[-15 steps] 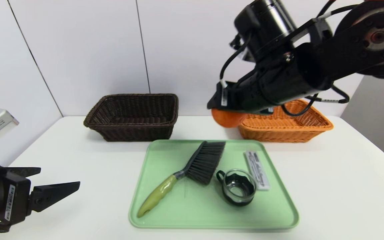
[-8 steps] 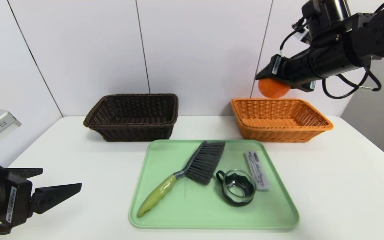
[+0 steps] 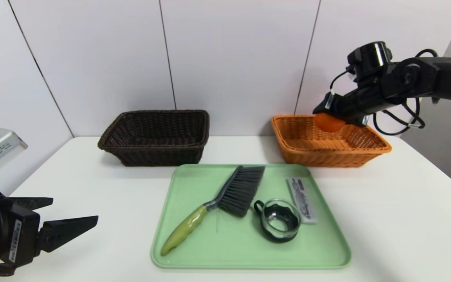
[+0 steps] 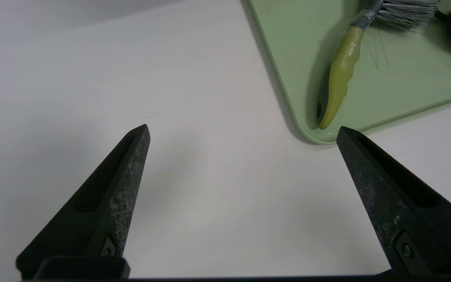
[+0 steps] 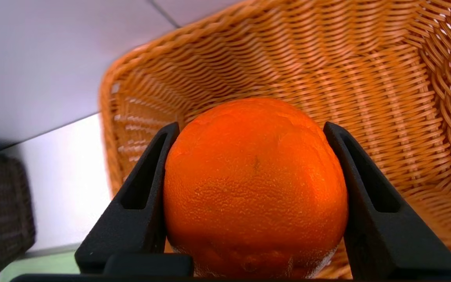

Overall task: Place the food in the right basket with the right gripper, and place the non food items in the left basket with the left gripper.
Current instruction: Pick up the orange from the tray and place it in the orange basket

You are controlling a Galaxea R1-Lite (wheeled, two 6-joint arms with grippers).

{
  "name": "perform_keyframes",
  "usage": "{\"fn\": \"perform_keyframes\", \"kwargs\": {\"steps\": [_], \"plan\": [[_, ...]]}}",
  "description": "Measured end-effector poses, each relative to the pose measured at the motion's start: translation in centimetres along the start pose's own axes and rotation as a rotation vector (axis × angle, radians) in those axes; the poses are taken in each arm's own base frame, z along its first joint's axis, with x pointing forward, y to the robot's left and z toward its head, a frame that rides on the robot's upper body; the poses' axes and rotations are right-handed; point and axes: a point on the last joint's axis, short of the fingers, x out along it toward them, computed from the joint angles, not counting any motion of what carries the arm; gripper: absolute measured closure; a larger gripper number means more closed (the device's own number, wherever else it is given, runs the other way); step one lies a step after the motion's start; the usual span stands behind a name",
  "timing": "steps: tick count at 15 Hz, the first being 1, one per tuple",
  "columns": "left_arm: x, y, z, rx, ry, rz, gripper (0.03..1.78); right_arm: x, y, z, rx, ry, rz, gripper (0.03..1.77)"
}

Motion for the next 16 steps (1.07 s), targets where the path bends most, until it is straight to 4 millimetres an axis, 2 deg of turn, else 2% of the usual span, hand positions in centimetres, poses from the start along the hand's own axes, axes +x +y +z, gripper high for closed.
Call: {"fn": "perform_keyframes", "kwargs": {"steps": [3,6,16], "plan": [[0.0,0.0,0.0,0.002,0.001,0.000,0.12,2.3,-0.6,-0.6,0.006,0.023,-0.020,0.64],[0.1,0.0,0.0,0.003,0.001,-0.001,0.12,3.7,-0.9,-1.2,0.005,0.050,-0.036,0.64],[0.2,0.0,-0.1,-0.002,0.006,0.000,0.12,6.0,-1.4,-2.5,-0.015,0.099,-0.062,0.64]]}}
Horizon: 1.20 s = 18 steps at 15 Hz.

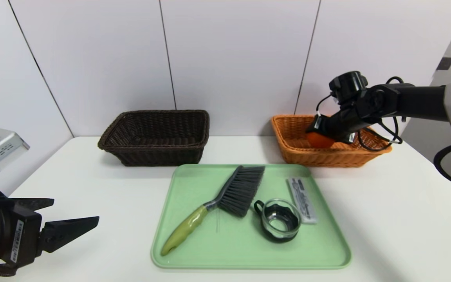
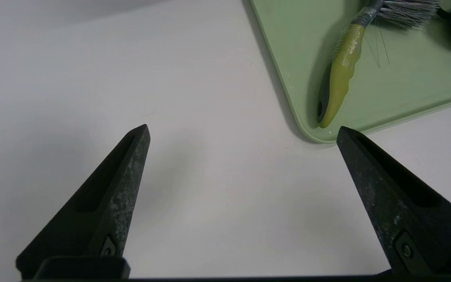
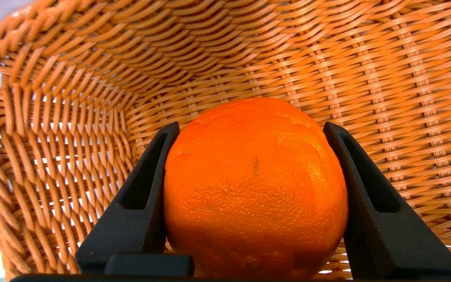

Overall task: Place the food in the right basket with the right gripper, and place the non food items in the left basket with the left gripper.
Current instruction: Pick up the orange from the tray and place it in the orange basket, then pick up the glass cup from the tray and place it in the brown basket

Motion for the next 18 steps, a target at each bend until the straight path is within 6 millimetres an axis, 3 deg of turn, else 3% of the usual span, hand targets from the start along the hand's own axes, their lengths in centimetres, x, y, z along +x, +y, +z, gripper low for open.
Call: {"fn": "perform_keyframes", "kwargs": {"steps": [4,11,15,18], "plan": [[0.4,-0.1,0.6,0.012,-0.067,-0.009,0.12,0.1,-0.1,0.0,-0.010,-0.005,-0.010,0.42],[0.8,-0.2,0.9,0.014,-0.104,-0.021,0.12,-1.0,0.1,0.5,-0.107,-0.032,-0.001,0.23],[0.4,-0.3,2.3,-0.008,-0.093,-0.018,0.12,-5.0,1.2,1.6,-0.124,-0.110,0.046,0.17],[0.8,-0.7,3.9,-0.002,-0.087,-0.032,0.12,-9.9,2.3,2.4,-0.137,-0.190,0.100,0.15]]}}
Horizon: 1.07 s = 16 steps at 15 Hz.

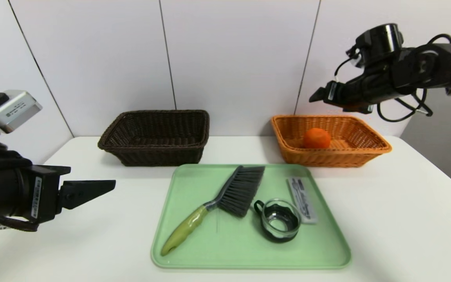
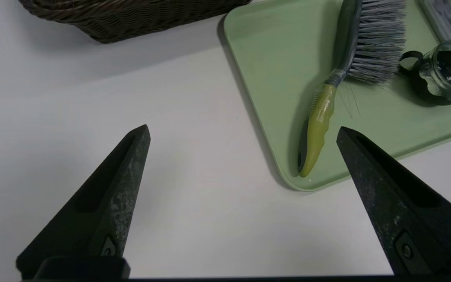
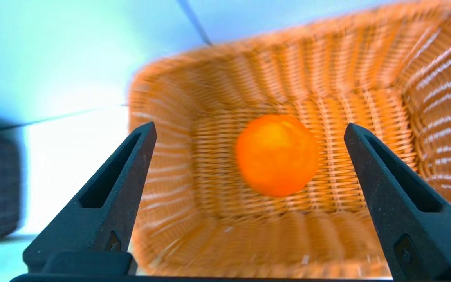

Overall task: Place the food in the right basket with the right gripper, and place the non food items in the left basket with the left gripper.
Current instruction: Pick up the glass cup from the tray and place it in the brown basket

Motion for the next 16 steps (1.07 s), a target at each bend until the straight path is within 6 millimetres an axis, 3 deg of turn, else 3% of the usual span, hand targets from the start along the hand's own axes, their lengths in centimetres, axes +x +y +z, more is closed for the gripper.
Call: {"fn": "perform_keyframes", "kwargs": {"steps": [5,10,13,16], "plan": [[2.7,-1.9,1.7,0.050,0.054,-0.055,0.12,-9.5,1.2,1.5,-0.098,-0.064,0.058,0.12],[6.0,-5.8,3.3,0.084,0.105,-0.124,0.12,-17.5,-0.2,-0.4,-0.125,0.088,0.025,0.11],[7.2,-9.9,5.2,0.038,0.144,-0.154,0.12,-20.0,-1.6,-1.4,-0.112,0.156,-0.019,0.11],[9.2,-14.3,5.8,0.017,0.248,-0.182,0.12,-21.5,-2.4,-2.9,-0.124,0.249,-0.050,0.11]]}}
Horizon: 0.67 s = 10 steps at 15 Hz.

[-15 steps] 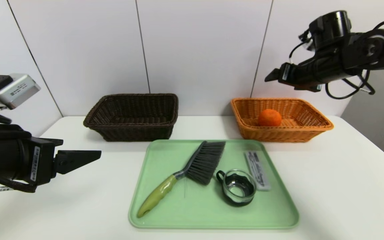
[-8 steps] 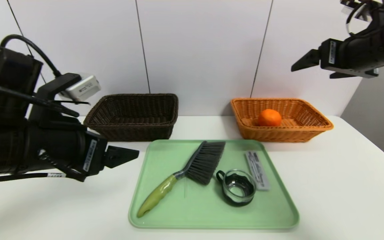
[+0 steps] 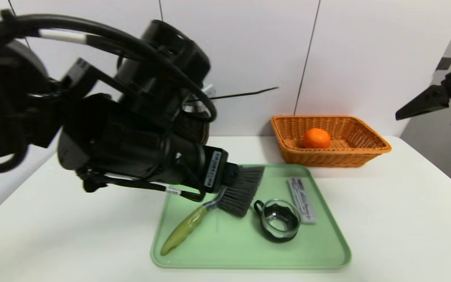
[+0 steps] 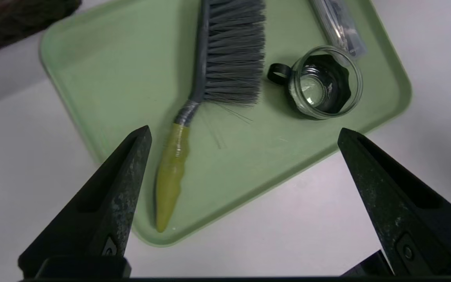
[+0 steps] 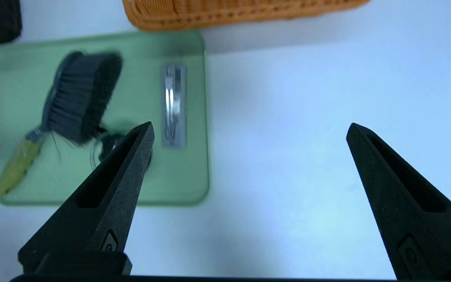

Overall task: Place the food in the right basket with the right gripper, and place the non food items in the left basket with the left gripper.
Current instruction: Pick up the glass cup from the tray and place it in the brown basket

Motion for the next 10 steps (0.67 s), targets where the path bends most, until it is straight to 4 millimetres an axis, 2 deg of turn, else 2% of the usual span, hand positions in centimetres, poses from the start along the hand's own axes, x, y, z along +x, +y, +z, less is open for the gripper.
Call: {"fn": "perform_keyframes", "kwargs": {"steps": [4,8,10], "plan": [[3.8,-3.5,0.6,-0.057,0.048,0.026,0.12,-0.4,-0.5,-2.2,-0.053,0.095,-0.015,0.11],[5.1,-5.9,0.9,-0.108,0.143,0.050,0.12,-1.2,-0.9,-4.3,-0.063,0.128,-0.017,0.11],[6.2,-6.5,-0.1,-0.126,0.221,0.090,0.12,-1.5,-1.1,-4.9,-0.062,0.131,-0.017,0.11]]}}
